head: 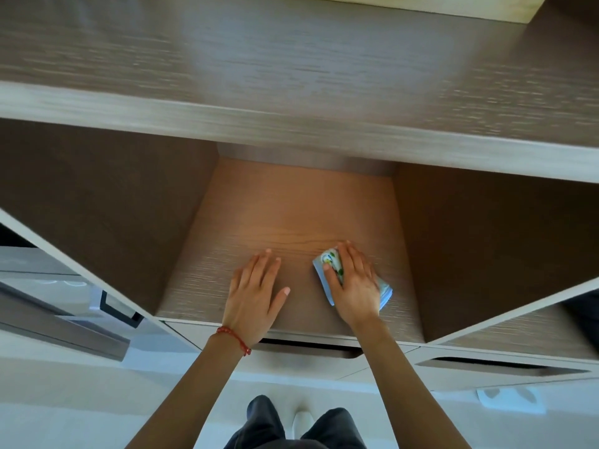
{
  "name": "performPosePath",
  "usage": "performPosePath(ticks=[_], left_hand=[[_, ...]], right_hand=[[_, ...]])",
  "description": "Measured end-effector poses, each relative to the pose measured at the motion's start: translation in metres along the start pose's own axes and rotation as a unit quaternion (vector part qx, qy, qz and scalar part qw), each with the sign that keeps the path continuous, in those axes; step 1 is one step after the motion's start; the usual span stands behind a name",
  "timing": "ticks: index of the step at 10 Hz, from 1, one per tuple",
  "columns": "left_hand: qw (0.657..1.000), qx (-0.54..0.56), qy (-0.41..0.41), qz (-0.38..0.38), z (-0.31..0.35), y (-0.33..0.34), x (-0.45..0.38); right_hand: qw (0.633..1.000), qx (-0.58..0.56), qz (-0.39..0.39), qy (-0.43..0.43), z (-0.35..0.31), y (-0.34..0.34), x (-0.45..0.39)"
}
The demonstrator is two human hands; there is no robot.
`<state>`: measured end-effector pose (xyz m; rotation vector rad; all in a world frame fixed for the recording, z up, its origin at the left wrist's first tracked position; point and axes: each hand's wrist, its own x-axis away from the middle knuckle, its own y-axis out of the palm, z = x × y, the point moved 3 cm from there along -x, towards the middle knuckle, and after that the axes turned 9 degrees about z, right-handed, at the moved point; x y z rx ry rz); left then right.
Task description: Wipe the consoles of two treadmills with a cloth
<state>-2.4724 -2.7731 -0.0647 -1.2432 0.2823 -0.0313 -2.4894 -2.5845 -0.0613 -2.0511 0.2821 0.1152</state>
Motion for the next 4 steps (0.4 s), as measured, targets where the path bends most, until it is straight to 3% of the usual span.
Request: performPosePath(ticks=[4], left_hand=[[0.997,0.034,0.058,0.037,-0.004,-0.006,0.018]], right_hand=[[0.999,-0.026,0.043,-0.013,-0.011,-0.016,0.056]])
